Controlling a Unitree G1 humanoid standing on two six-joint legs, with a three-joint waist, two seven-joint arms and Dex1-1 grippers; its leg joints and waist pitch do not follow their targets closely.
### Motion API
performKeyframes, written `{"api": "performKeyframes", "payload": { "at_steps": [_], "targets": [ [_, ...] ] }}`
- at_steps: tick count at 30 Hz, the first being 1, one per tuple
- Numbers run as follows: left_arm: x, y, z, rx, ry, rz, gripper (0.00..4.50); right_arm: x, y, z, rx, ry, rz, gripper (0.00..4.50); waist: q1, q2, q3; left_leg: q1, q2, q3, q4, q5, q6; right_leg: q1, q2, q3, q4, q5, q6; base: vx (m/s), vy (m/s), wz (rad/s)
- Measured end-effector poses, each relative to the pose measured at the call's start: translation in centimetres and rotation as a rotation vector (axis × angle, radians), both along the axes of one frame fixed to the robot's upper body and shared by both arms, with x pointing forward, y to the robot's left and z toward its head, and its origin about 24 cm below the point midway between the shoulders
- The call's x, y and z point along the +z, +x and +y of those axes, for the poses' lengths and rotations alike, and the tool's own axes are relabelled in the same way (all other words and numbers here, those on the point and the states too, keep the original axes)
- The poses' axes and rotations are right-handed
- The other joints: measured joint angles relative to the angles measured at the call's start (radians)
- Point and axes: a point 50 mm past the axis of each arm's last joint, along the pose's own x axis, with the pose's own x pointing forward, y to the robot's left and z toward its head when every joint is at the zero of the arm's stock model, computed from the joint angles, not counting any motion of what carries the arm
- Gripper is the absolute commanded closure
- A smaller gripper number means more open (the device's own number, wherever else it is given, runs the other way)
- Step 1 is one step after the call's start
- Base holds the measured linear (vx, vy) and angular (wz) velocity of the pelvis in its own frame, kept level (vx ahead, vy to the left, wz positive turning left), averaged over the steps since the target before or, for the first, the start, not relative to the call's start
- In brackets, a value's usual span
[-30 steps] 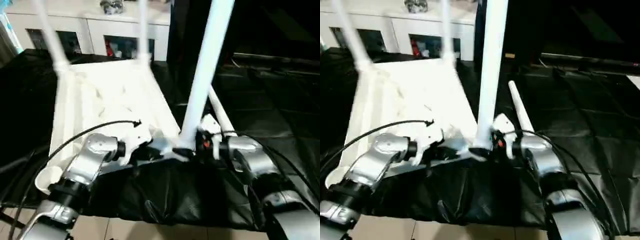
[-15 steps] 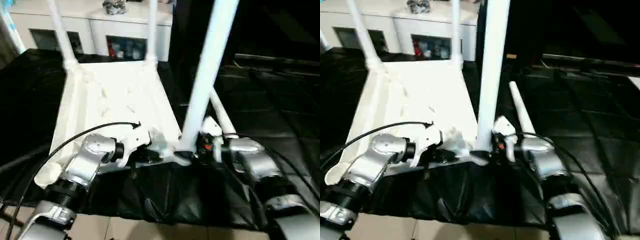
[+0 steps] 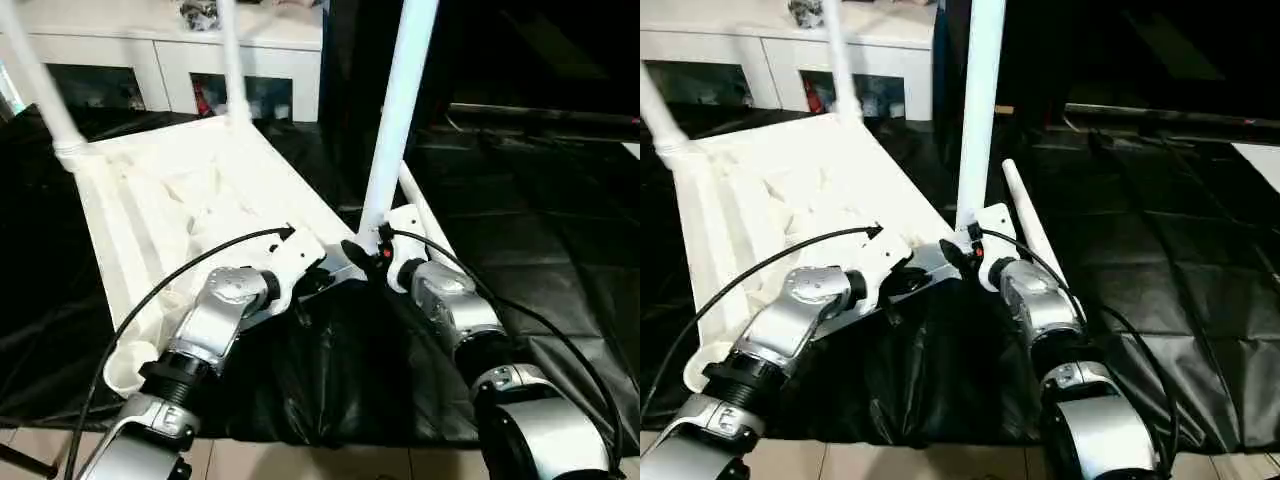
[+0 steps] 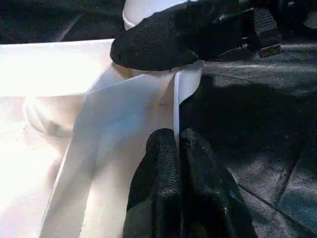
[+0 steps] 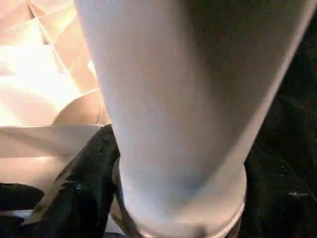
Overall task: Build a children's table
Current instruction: Rotate leg to tighten
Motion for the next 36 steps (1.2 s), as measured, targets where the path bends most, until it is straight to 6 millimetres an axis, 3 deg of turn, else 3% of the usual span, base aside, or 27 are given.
{"api": "performKeyframes", "payload": {
  "at_steps": [4,14,18,23,25,28,30,36],
  "targets": [
    [0.1,-0.1,0.3,-0.009,0.001,0.002,4.5,0.0,-0.1,-0.2,0.06,-0.02,-0.012,0.54,-0.001,-0.001,0.0,0.0,0.0,0.0,0.0,0.0,0.0,0.0,0.0,0.0,0.0,0.0,0.0,0.0,0.0,0.0],
    [0.4,-1.2,2.0,-0.169,0.003,0.039,4.5,-0.1,-1.6,-1.6,0.362,-0.028,-0.033,0.54,0.008,-0.002,0.001,-0.001,0.0,0.0,0.0,0.0,0.0,0.0,-0.001,0.0,-0.001,0.0,0.0,0.0,0.0,0.0],
    [0.3,-1.7,2.3,-0.248,-0.006,0.076,4.5,0.0,-2.7,-3.1,0.518,-0.048,-0.018,0.54,0.023,-0.002,0.001,-0.001,0.0,0.0,0.0,0.0,0.001,0.0,-0.001,0.0,-0.001,0.0,0.0,0.0,0.0,0.0],
    [0.3,-2.2,2.8,-0.329,-0.016,0.113,4.5,0.2,-3.9,-4.2,0.685,-0.056,0.013,0.54,0.03,-0.002,0.001,0.0,0.0,0.001,0.0,0.0,0.001,0.002,-0.001,0.001,-0.001,0.0,0.0,0.0,0.0,0.0],
    [0.3,-2.3,2.9,-0.344,-0.019,0.121,4.5,0.2,-4.1,-4.3,0.706,-0.051,0.014,0.87,0.031,-0.002,0.001,0.0,0.0,0.001,0.001,0.0,0.002,0.002,-0.001,0.001,-0.001,0.0,0.0,0.0,0.0,0.0],
    [0.2,-2.5,3.0,-0.364,-0.019,0.134,4.5,0.1,-4.4,-4.4,0.721,-0.055,0.023,0.89,0.031,-0.002,0.001,0.0,0.0,0.001,0.001,0.001,0.002,0.002,-0.001,0.001,-0.001,-0.002,0.003,0.0,0.0,0.0],
    [0.2,-2.6,3.1,-0.373,-0.018,0.136,4.5,0.2,-4.5,-4.4,0.73,-0.055,0.027,1.22,0.03,-0.002,0.001,0.0,0.0,0.001,0.001,0.001,0.002,0.002,-0.001,0.001,-0.001,-0.002,0.003,0.0,0.0,0.0],
    [0.2,-2.8,3.3,-0.386,-0.02,0.142,4.5,0.1,-4.7,-4.3,0.732,-0.052,0.029,1.56,0.03,-0.002,0.001,0.0,0.0,0.001,0.001,0.001,0.002,0.002,-0.001,0.001,-0.001,-0.001,0.002,0.0,0.0,0.0]
  ]
}}
